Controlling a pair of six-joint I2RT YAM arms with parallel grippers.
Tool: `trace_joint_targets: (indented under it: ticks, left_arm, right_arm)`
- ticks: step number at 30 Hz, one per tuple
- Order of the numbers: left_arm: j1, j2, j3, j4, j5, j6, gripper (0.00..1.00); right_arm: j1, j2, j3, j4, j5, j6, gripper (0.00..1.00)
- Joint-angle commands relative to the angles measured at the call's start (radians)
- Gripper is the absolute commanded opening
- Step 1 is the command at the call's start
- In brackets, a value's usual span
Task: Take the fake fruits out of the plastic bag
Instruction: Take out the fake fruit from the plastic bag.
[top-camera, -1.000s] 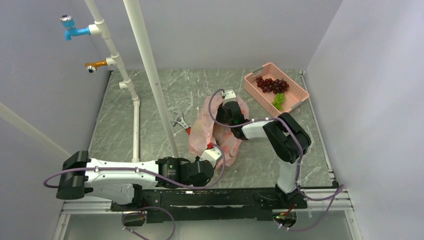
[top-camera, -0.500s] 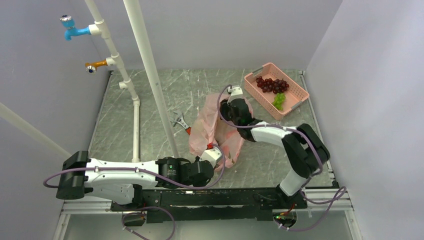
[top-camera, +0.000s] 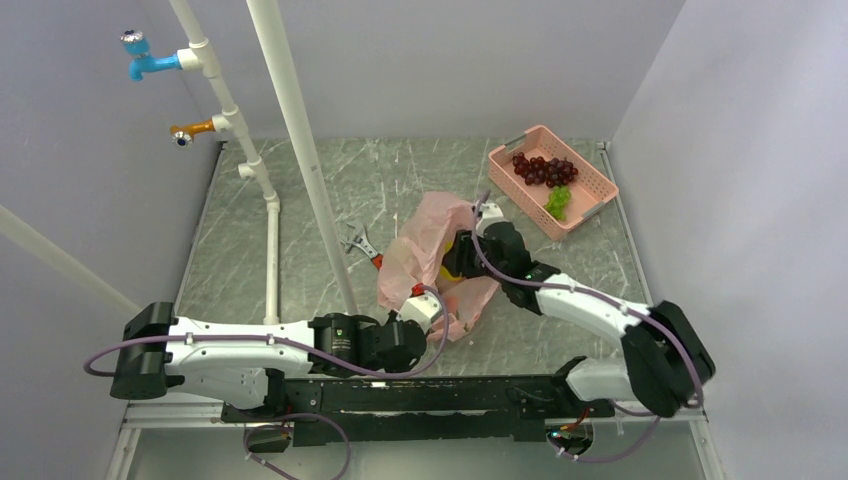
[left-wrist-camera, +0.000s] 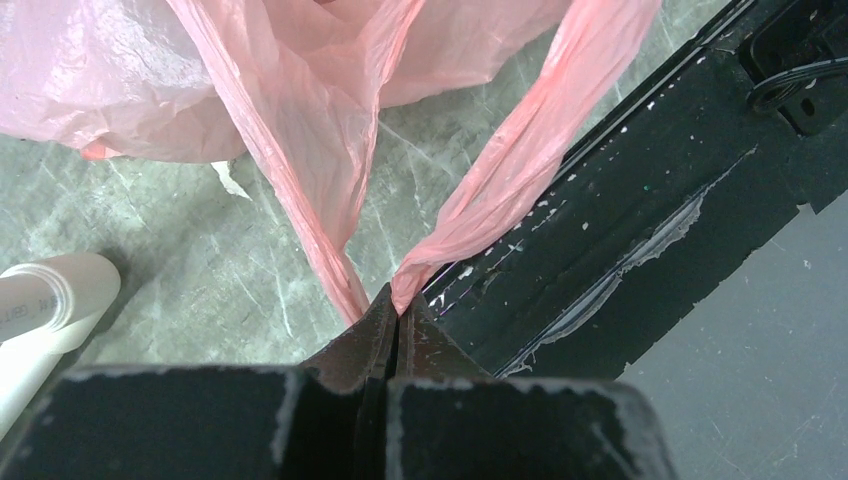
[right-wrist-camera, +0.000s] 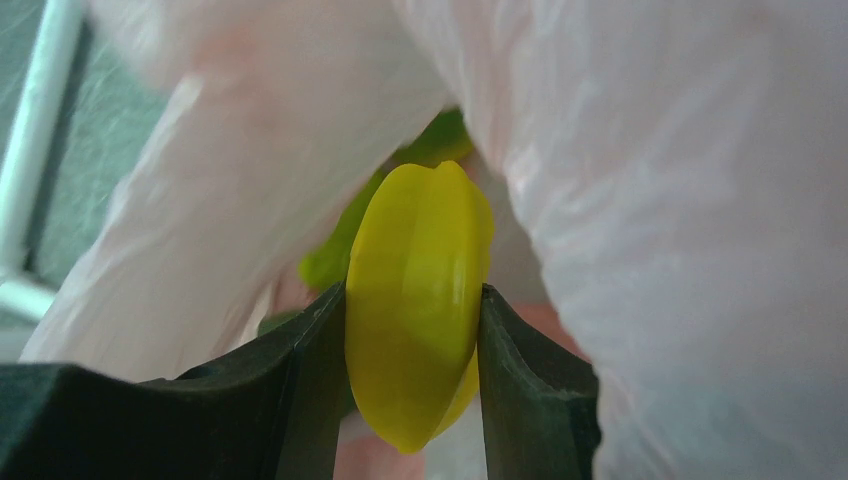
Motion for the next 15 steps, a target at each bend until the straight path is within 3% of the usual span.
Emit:
trace_joint_targets:
  ticks: [1,8,15]
  left_arm:
    - [-0.008,-0.023,0.050,-0.010,-0.045,-0.014,0.00]
    - [-0.008,-0.025,0.054,-0.028,-0.066,-0.030,0.00]
    - [-0.007,-0.025,0.057,-0.048,-0.070,-0.043,0.00]
  right_arm:
    - [0.020,-0.165,-0.026,-0.104,-0.112,0.053,0.12]
    - [0.023,-0.447,-0.035,-0.335,-0.103,0.036,0.10]
    - [0.023,-0.688,0.044,-0.505,0.125,0.053,0.10]
